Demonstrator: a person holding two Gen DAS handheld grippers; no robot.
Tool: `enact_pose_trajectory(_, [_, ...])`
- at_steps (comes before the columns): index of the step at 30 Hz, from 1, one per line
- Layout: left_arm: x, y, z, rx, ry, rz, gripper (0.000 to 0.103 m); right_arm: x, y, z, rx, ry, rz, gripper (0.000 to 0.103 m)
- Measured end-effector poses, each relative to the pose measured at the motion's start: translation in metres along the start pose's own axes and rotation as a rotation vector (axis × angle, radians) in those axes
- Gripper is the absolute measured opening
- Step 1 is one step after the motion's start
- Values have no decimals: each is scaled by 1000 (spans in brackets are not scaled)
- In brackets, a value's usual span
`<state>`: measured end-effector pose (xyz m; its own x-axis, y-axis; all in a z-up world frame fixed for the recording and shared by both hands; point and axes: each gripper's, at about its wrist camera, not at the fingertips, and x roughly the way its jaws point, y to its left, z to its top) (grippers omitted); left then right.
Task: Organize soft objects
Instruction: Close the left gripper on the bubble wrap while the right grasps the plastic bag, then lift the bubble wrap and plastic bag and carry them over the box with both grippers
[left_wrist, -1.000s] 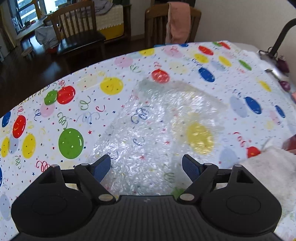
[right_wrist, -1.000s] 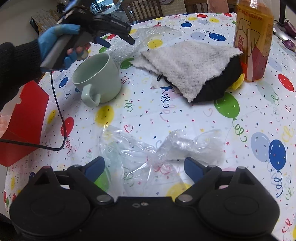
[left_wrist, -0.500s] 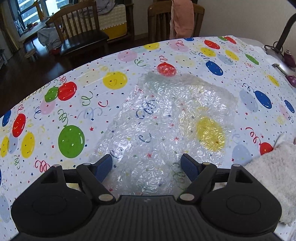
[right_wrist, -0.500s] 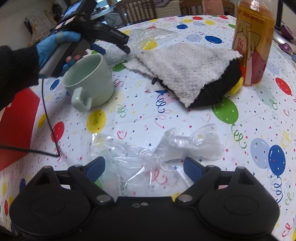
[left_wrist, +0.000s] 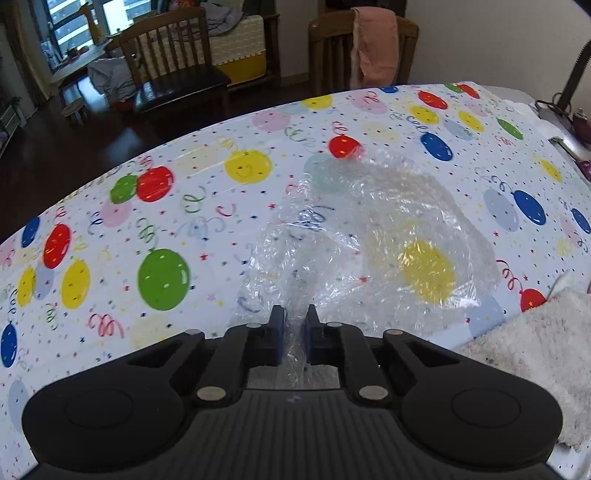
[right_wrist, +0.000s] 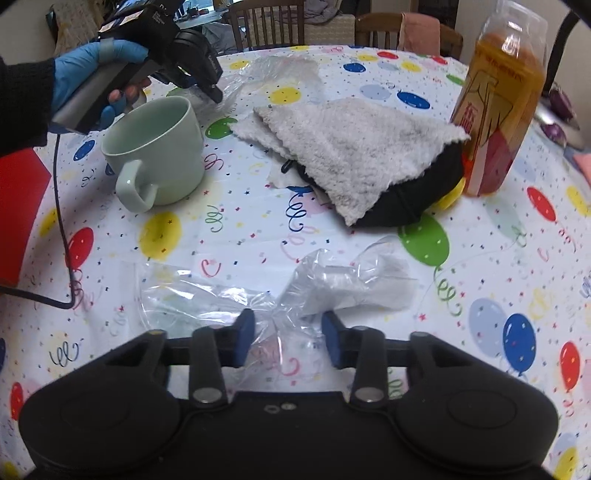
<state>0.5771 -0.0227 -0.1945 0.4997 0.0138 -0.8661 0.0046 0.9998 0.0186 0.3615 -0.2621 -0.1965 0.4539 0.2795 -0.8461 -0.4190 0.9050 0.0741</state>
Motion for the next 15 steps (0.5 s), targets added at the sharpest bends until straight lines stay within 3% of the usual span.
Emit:
enact_pose_trajectory(2, [-4, 6, -1, -21, -2, 17, 9, -1, -1, -1, -7, -9, -7, 20])
enact_pose_trajectory(5, [-12, 17, -2, -58, -6, 29, 9, -4, -4, 0, 5, -26, -1, 16])
enact_pose_trajectory(15, [-53, 48, -15, -155, -17, 64, 9, -43, -6, 7, 2, -101, 26, 14])
